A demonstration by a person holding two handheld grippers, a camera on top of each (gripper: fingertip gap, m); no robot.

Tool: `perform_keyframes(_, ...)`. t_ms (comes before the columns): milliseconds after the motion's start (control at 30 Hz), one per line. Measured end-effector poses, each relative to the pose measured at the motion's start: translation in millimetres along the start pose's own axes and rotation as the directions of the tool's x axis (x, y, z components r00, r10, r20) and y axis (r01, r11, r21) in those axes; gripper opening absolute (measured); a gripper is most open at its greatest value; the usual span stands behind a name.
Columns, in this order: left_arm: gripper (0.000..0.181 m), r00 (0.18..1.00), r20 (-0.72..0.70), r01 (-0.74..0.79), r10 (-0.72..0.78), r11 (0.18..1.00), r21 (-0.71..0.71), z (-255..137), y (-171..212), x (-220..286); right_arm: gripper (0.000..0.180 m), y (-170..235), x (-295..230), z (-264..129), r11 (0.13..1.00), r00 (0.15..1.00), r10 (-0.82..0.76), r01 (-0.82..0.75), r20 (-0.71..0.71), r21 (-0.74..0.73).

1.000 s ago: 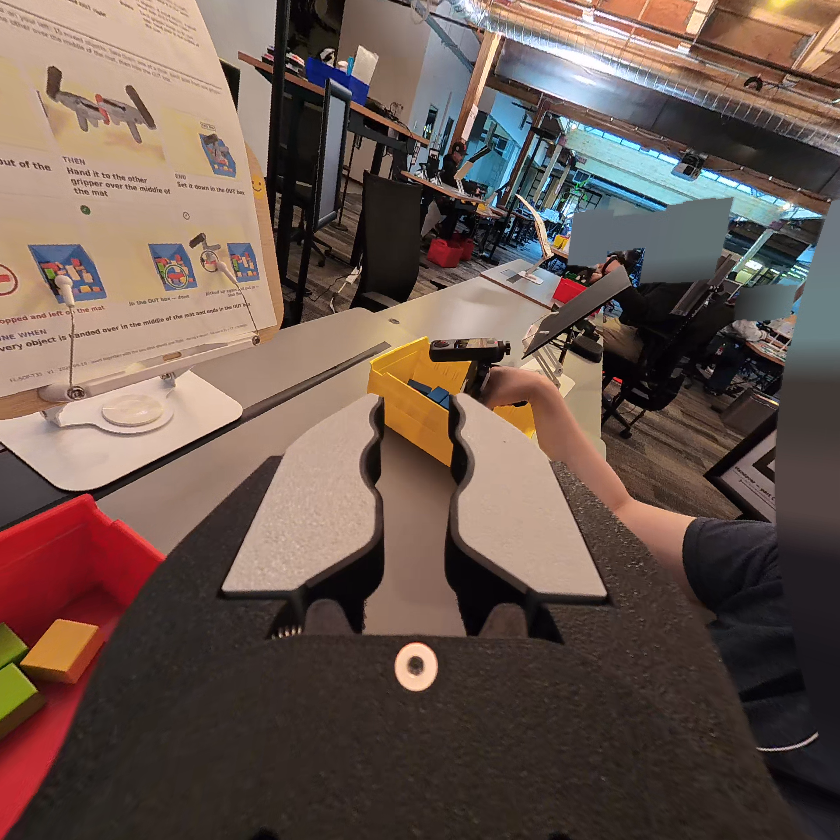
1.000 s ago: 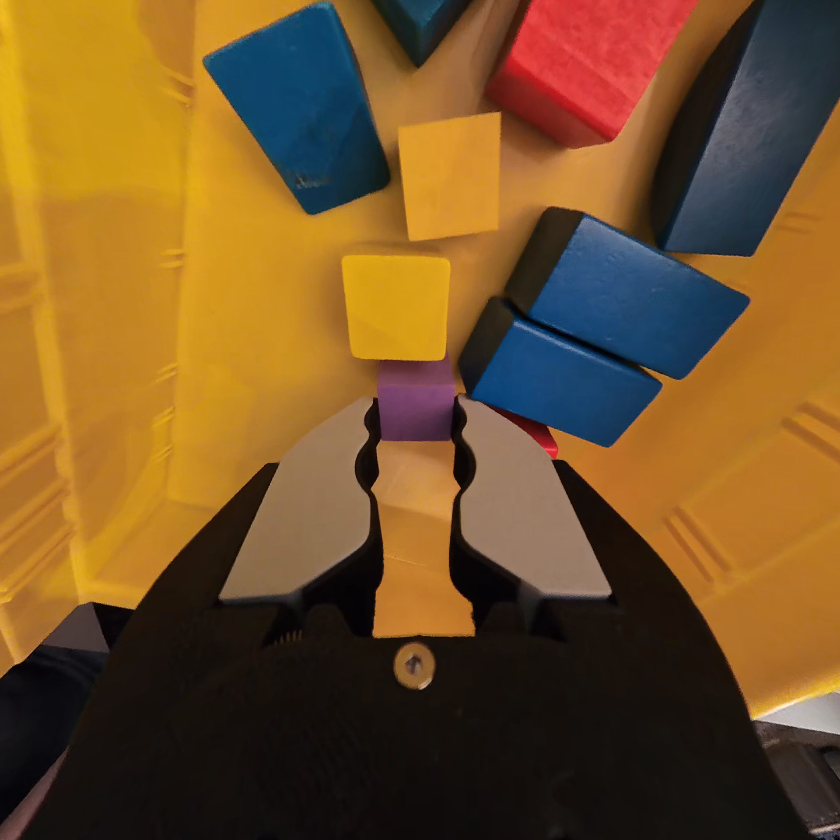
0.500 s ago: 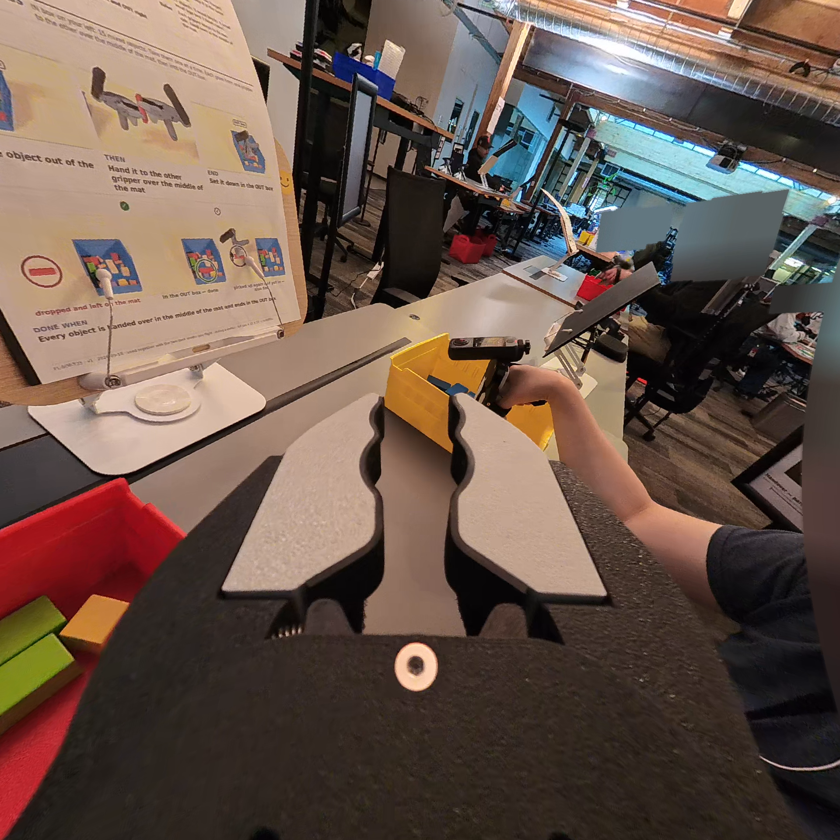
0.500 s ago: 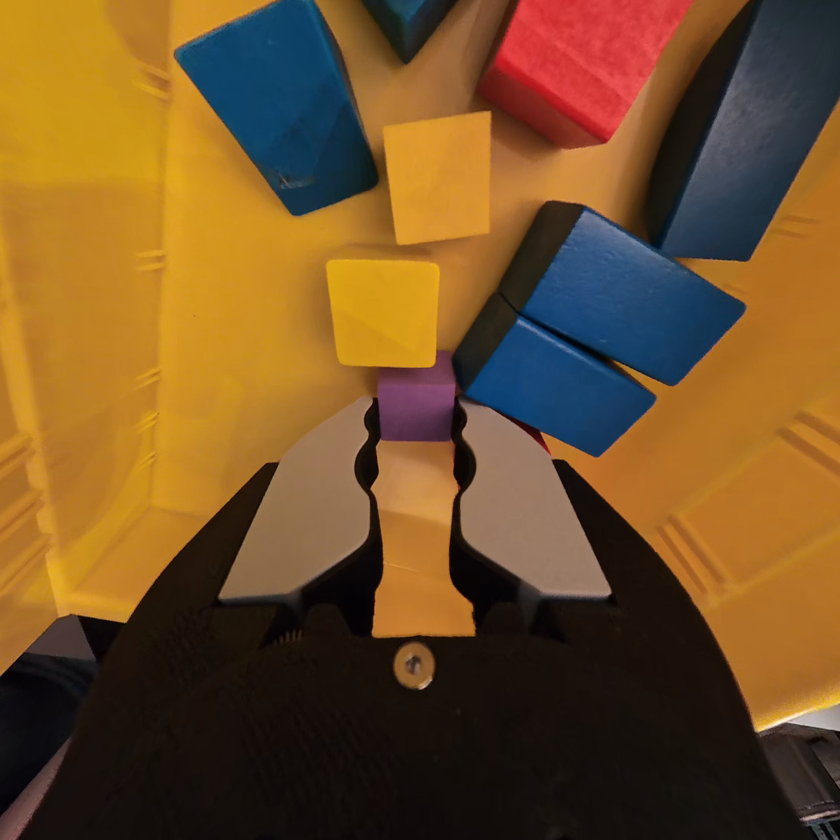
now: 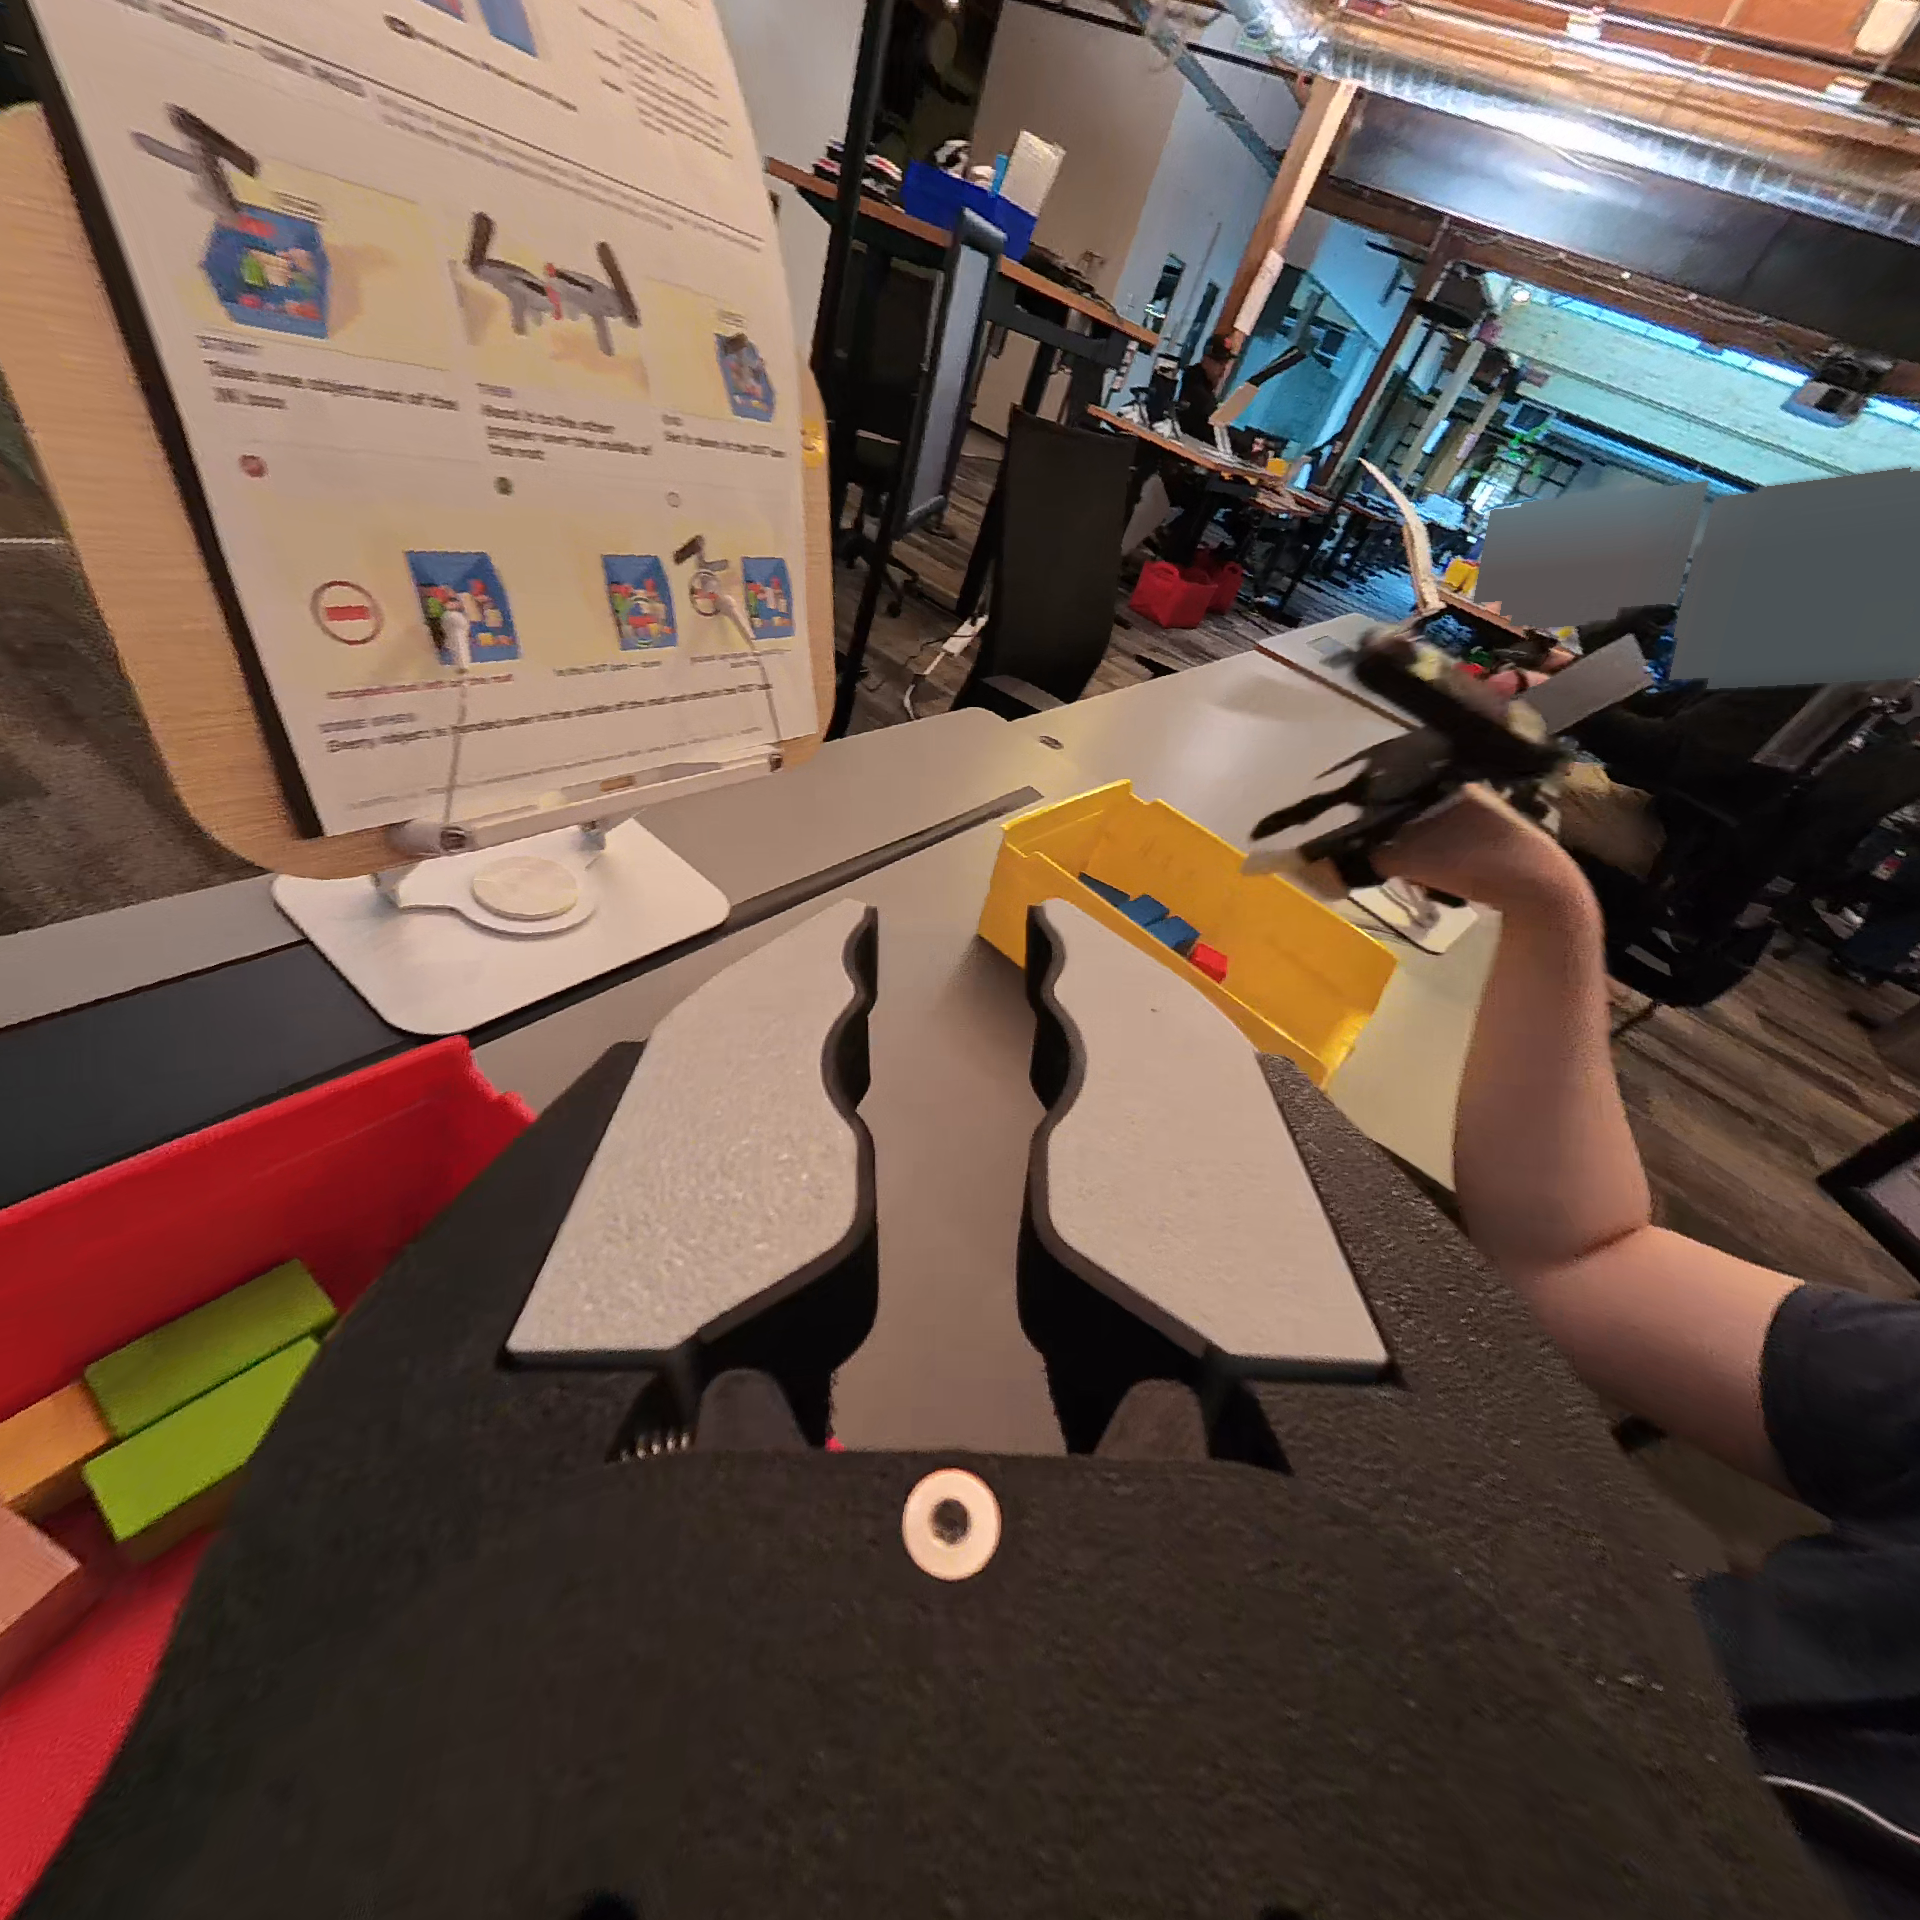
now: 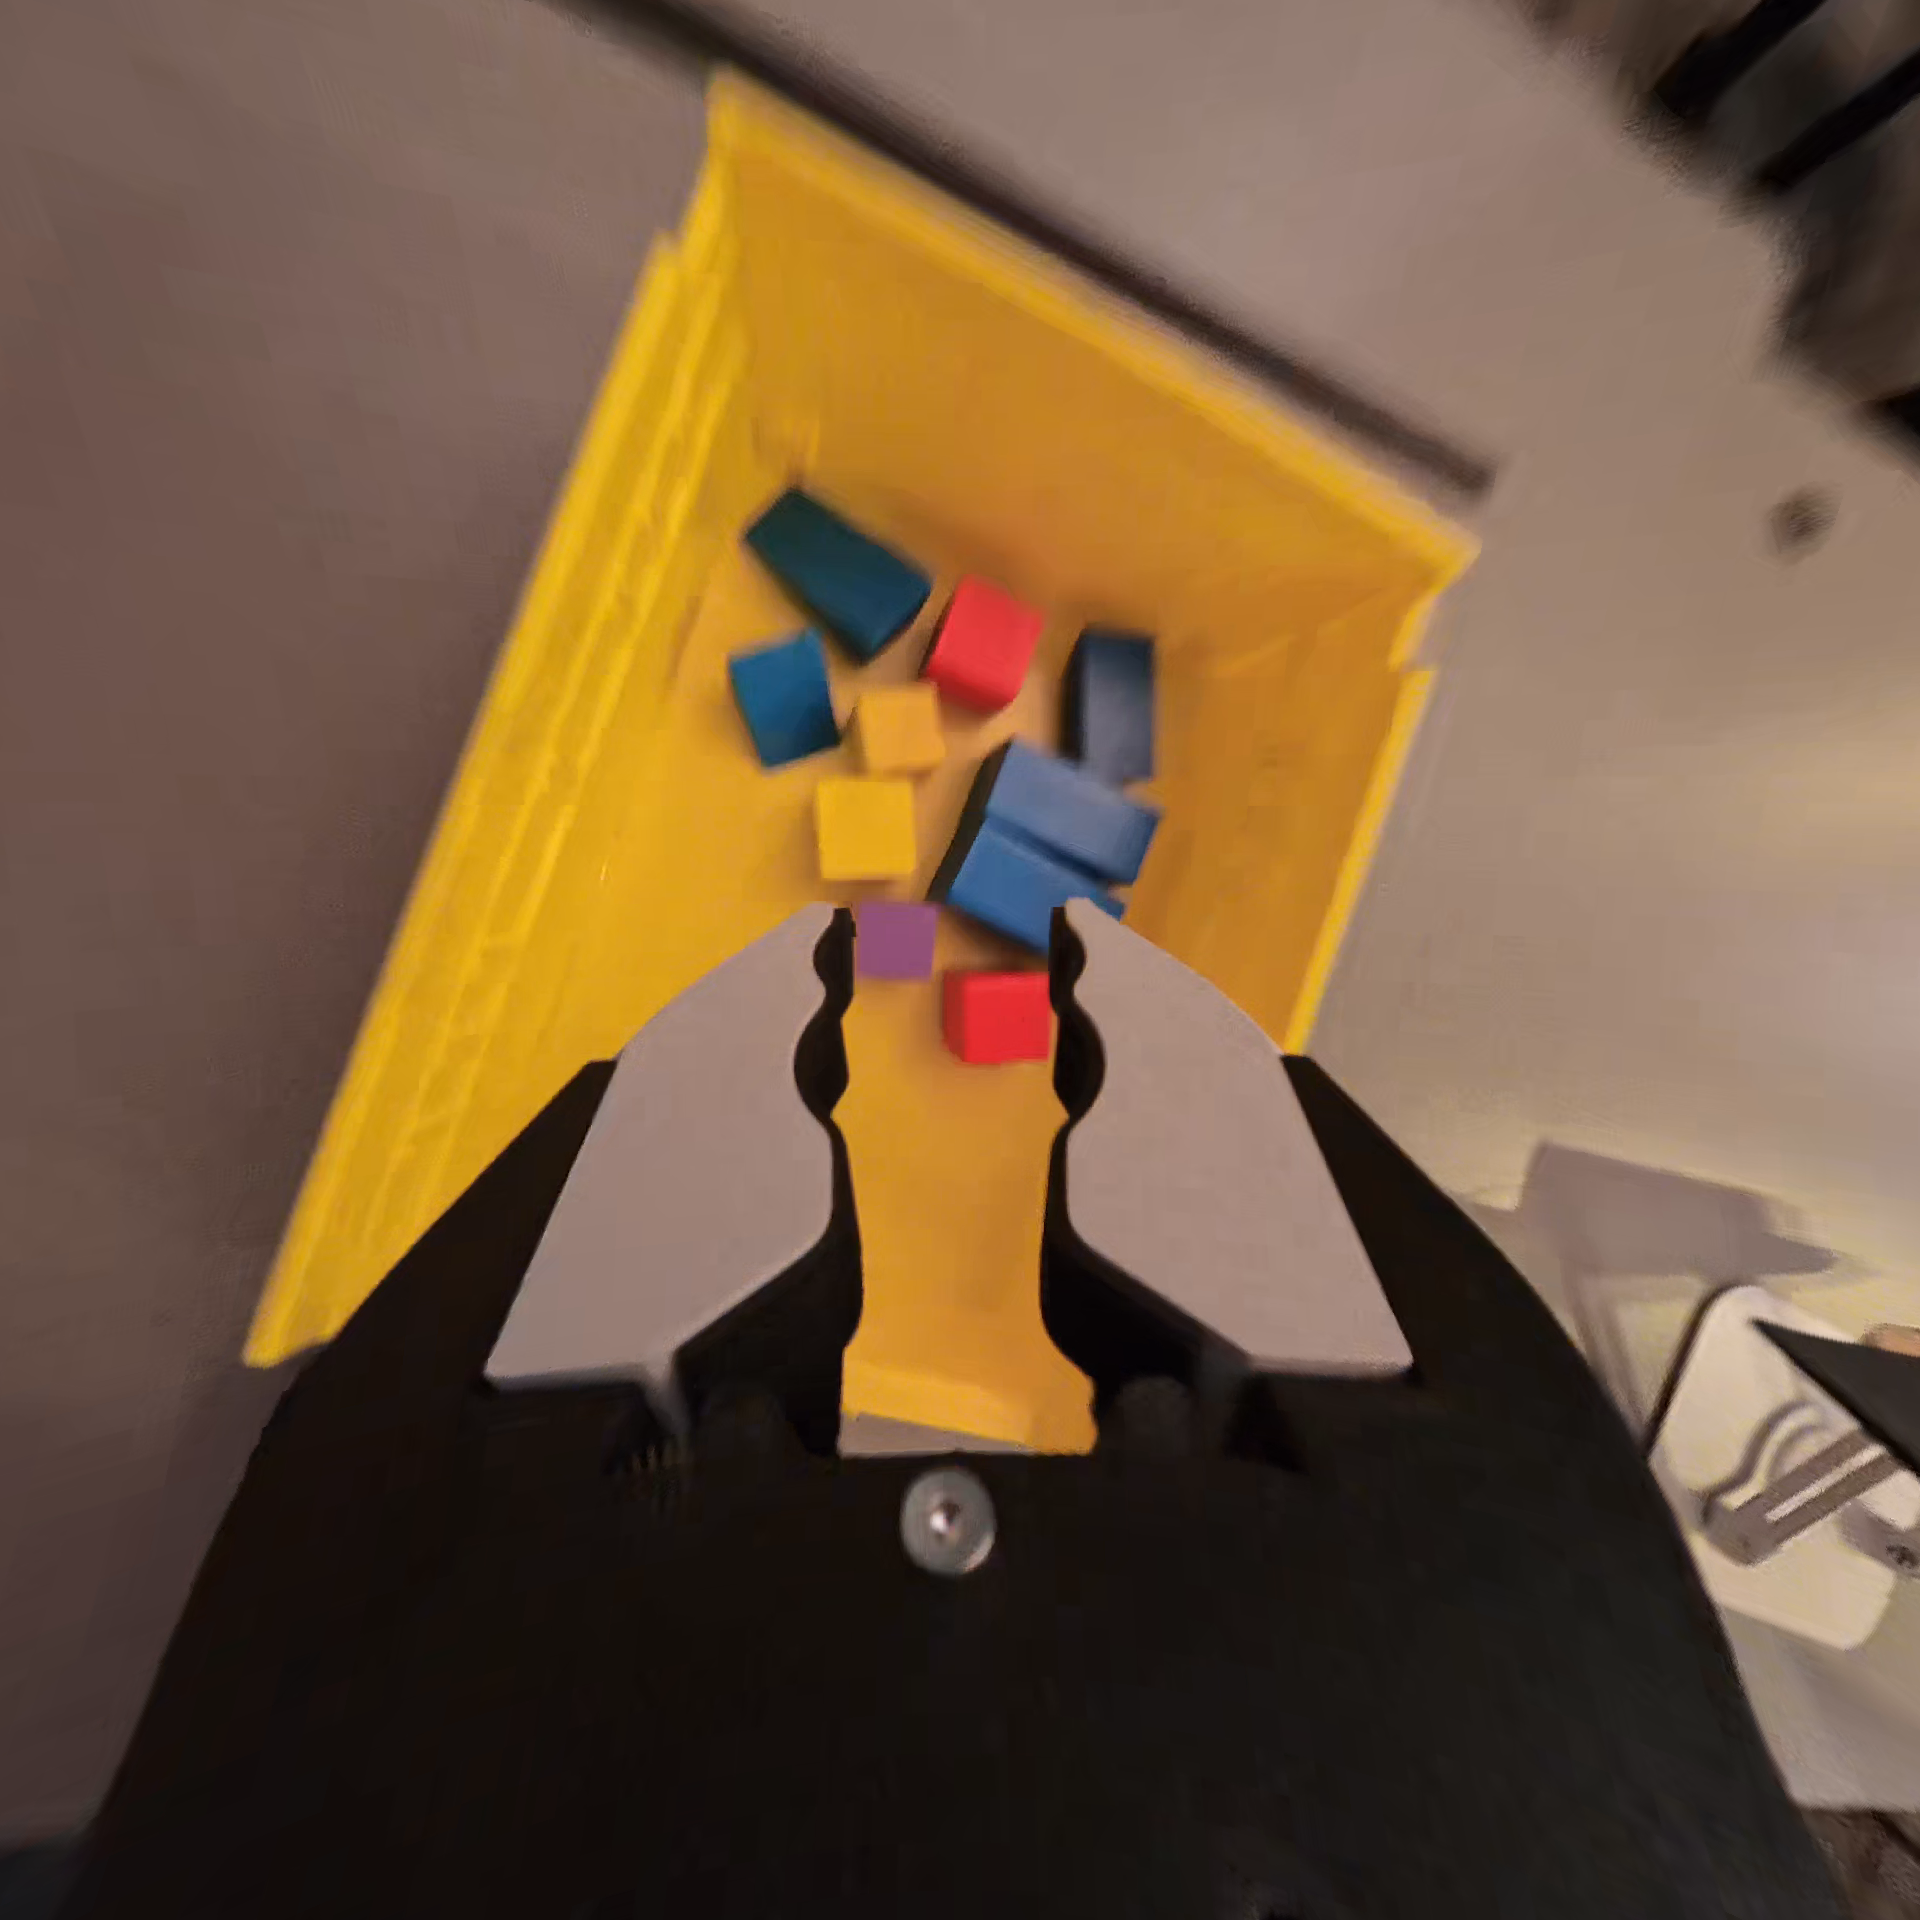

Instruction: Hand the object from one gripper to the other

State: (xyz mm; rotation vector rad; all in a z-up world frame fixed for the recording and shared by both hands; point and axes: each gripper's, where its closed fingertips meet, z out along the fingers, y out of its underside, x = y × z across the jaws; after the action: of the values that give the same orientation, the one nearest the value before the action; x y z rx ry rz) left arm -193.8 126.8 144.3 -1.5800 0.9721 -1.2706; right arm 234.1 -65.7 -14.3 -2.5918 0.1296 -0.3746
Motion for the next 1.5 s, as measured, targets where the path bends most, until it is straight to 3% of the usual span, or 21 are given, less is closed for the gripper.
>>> perform_keyframes(167, 0.027, 0.999, 0.045, 0.007, -0.007, 1.000, 0.002, -2.0, 1.2, -13.9, 0.045, -52.5, 15.9, -69.9, 0.926, 0.976, 0.063, 0.020, -0.209, 0.376)
perform_keyframes(400, 0.028, 0.993, 0.110, -0.027, 0.028, 0.999, -0.018, -2.7, 3.3, -22.0, 0.058, -85.5, 22.4, -130.7, 0.772, 0.897, 0.186, 0.120, -0.402, 0.625)
perform_keyframes(700, 0.034, 0.970, 0.233, -0.053, 0.062, 0.998, -0.044, -6.4, 7.7, -48.8, 0.074, -100.7, 15.7, -156.7, 0.680, 0.811, 0.264, 0.228, -0.523, 0.697)
perform_keyframes(833, 0.038, 0.928, 0.341, -0.127, 0.150, 0.988, -0.088, -12.5, 10.6, -70.1, 0.075, -105.5, 8.1, -153.2, 0.673, 0.807, 0.232, 0.270, -0.543, 0.688)
perform_keyframes(967, 0.045, 0.830, 0.503, -0.180, 0.241, 0.969, -0.168, -23.3, 16.1, -99.4, 0.076, -112.4, -0.4, -145.3, 0.656, 0.831, 0.198, 0.283, -0.520, 0.700)
perform_keyframes(1100, 0.046, 0.617, 0.696, -0.222, 0.367, 0.930, -0.294, -38.5, 18.5, -133.8, 0.076, -116.5, -5.8, -137.3, 0.651, 0.859, 0.173, 0.267, -0.481, 0.711)
perform_keyframes(1200, 0.045, 0.511, 0.741, -0.244, 0.435, 0.900, -0.361, -40.7, 20.3, -144.4, 0.076, -117.7, -6.1, -130.6, 0.661, 0.862, 0.161, 0.267, -0.480, 0.701)
perform_keyframes(1500, 0.045, 0.470, 0.758, -0.248, 0.453, 0.892, -0.379, -39.1, 20.2, -145.5, 0.076, -116.8, -5.8, -126.6, 0.670, 0.868, 0.149, 0.264, -0.474, 0.694)
